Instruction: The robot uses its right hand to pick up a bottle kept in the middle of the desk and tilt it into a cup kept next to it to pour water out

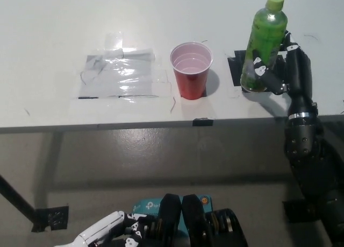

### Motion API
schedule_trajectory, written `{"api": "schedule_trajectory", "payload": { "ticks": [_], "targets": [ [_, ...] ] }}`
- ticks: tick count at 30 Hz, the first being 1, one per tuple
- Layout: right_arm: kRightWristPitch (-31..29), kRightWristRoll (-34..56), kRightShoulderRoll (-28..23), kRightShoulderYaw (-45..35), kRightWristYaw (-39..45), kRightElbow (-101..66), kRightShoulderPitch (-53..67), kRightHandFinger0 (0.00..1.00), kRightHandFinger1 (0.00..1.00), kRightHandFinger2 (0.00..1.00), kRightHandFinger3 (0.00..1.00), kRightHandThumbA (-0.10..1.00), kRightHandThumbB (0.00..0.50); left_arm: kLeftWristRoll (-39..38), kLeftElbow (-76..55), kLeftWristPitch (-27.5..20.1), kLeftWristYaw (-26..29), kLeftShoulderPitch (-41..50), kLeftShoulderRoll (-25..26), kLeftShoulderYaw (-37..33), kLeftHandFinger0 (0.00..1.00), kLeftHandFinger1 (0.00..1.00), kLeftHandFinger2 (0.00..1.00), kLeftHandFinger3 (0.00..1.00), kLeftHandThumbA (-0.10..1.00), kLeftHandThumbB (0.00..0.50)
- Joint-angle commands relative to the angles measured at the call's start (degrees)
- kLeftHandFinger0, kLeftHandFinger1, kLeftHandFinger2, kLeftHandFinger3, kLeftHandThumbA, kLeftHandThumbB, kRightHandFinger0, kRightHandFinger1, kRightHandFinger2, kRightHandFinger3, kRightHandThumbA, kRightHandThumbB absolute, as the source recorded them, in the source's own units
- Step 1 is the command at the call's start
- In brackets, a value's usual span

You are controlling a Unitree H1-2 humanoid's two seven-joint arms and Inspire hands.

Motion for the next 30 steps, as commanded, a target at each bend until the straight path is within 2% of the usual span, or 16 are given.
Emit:
{"api": "schedule_trajectory", "payload": {
  "ticks": [1,3,8,10,13,15,18,19,20,21,23,24,25,27,28,30],
  "targets": [
    [-3.69,-0.34,-1.64,1.86,-5.8,-0.09,-1.3,0.08,0.07,0.05,0.3,-0.1,0.002,-0.08,-1.23,-0.34,0.35,-0.29,-0.09,0.63,0.89,0.95,0.89,0.94,1.0,0.5],
    [-3.69,-1.01,-2.63,3.83,-7.59,0.6,-1.63,0.32,0.13,0.07,0.28,-0.1,0.017,-0.02,-1.39,-0.05,0.28,-0.73,0.1,0.78,0.89,0.95,0.89,0.94,1.0,0.5],
    [-3.69,-3.81,-4.78,6.81,-8.68,1.72,-1.42,0.59,0.32,0.11,0.3,-0.1,0.015,-0.06,-1.43,-0.37,0.13,-0.7,0.12,0.79,0.9,0.95,0.89,0.95,1.0,0.5],
    [-3.69,-5.26,-5.47,7.61,-8.75,2.16,-1.86,0.57,0.34,0.1,0.3,-0.1,0.064,0.01,-1.47,-0.33,0.2,-1.07,0.15,0.96,0.89,0.94,0.89,0.95,1.0,0.5],
    [-3.69,-6.19,-5.88,8.79,-10.11,3.02,-2.21,0.53,0.32,0.06,0.29,-0.1,0.085,0.17,-1.8,-0.03,0.25,-1.02,0.21,0.95,0.88,0.94,0.91,0.95,1.0,0.5],
    [-3.68,-5.77,-5.32,7.55,-9.73,3.33,-2.18,0.49,0.34,0.08,0.34,-0.1,0.116,0.18,-1.38,-0.63,0.31,-1.02,0.1,0.98,0.87,0.93,0.9,0.94,1.0,0.5],
    [-3.69,-4.95,-5.06,8.34,-10.85,3.1,-1.79,0.53,0.3,0.05,0.47,-0.1,0.096,0.13,-1.33,-0.56,0.18,-1.03,0.18,0.92,0.87,0.94,0.9,0.94,1.0,0.5],
    [-3.69,-4.61,-5.03,8.49,-10.74,2.98,-1.66,0.58,0.3,0.1,0.58,-0.1,0.087,0.18,-1.31,-0.61,0.15,-1.05,0.22,0.88,0.87,0.94,0.9,0.94,1.0,0.5],
    [-3.69,-3.59,-4.75,8.16,-9.23,2.92,-1.3,0.67,0.41,0.27,0.88,-0.02,0.048,0.14,-1.37,-0.39,0.15,-1.05,0.2,0.89,0.88,0.94,0.9,0.94,1.0,0.5],
    [-3.69,-2.7,-4.45,7.67,-7.66,3.03,-1.01,0.67,0.4,0.32,1.0,0.03,0.03,0.05,-1.47,-0.05,0.19,-1.03,0.14,0.94,0.88,0.94,0.9,0.94,1.0,0.5],
    [-3.69,-2.33,-4.11,7.57,-7.46,3.39,-0.78,0.68,0.51,0.48,1.0,0.05,0.048,0.06,-1.49,0.0,0.18,-1.05,0.15,0.93,0.88,0.94,0.9,0.94,1.0,0.5],
    [-3.24,-2.97,-3.4,6.83,-7.51,4.69,-0.65,0.85,0.84,0.91,1.0,0.25,0.073,0.02,-1.29,-0.35,-0.09,-1.16,0.34,0.82,0.88,0.94,0.9,0.94,1.0,0.5],
    [-1.24,-3.06,-2.94,6.61,-7.32,4.37,-0.42,0.97,1.0,1.0,1.0,0.3,0.112,0.07,-1.41,-0.29,-0.03,-1.15,0.33,0.83,0.88,0.94,0.9,0.95,1.0,0.5],
    [2.95,-3.81,-2.32,6.51,-6.7,3.92,0.13,1.0,1.0,1.0,1.0,0.5,0.167,0.05,-1.37,-0.17,-0.02,-1.15,0.34,0.86,0.89,0.95,0.9,0.95,1.0,0.5],
    [3.71,-4.14,-2.17,6.5,-6.87,4.04,0.17,1.0,1.0,1.0,1.0,0.52,0.176,-0.03,-1.37,-0.21,-0.1,-1.15,0.38,0.87,0.89,0.95,0.9,0.95,1.0,0.5],
    [5.49,-5.28,-1.81,6.71,-7.96,4.05,0.39,1.0,1.0,1.0,1.0,0.63,0.249,-0.04,-1.12,-0.74,-0.01,-1.08,0.26,0.92,0.89,0.95,0.89,0.94,1.0,0.5]
  ]
}}
